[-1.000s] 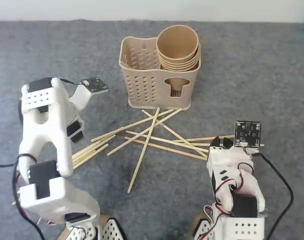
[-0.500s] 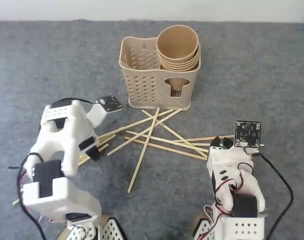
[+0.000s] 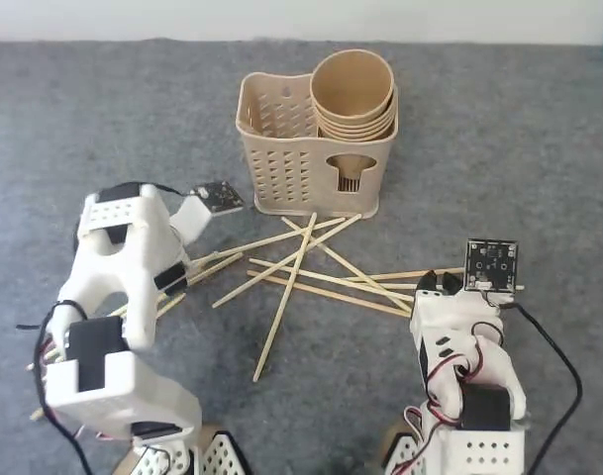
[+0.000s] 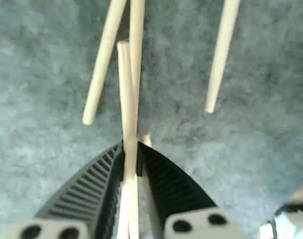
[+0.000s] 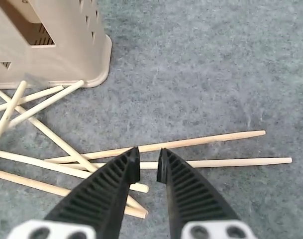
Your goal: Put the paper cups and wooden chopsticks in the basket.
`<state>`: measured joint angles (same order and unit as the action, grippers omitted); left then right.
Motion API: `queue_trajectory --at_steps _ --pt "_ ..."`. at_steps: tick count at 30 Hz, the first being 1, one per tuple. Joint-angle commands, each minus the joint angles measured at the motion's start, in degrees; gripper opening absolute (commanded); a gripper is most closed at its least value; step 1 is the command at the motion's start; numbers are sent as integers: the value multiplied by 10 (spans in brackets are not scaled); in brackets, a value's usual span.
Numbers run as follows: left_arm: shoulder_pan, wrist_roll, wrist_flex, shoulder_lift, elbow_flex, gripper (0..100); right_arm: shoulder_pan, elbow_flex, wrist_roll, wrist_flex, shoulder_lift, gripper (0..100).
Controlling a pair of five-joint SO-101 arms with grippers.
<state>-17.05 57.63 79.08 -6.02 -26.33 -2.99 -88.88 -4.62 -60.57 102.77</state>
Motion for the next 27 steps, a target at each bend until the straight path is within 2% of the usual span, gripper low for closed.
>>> queue_trajectory --at_steps 1,14,21,27 --pt "2 2 53 11 68 12 9 6 -3 -2 10 80" --pt "1 0 163 11 242 12 9 6 -3 -2 10 80" --pt "15 -59 212 12 340 12 9 6 -3 -2 10 80" --pt "66 -156 209 12 378 12 9 6 -3 -2 10 80"
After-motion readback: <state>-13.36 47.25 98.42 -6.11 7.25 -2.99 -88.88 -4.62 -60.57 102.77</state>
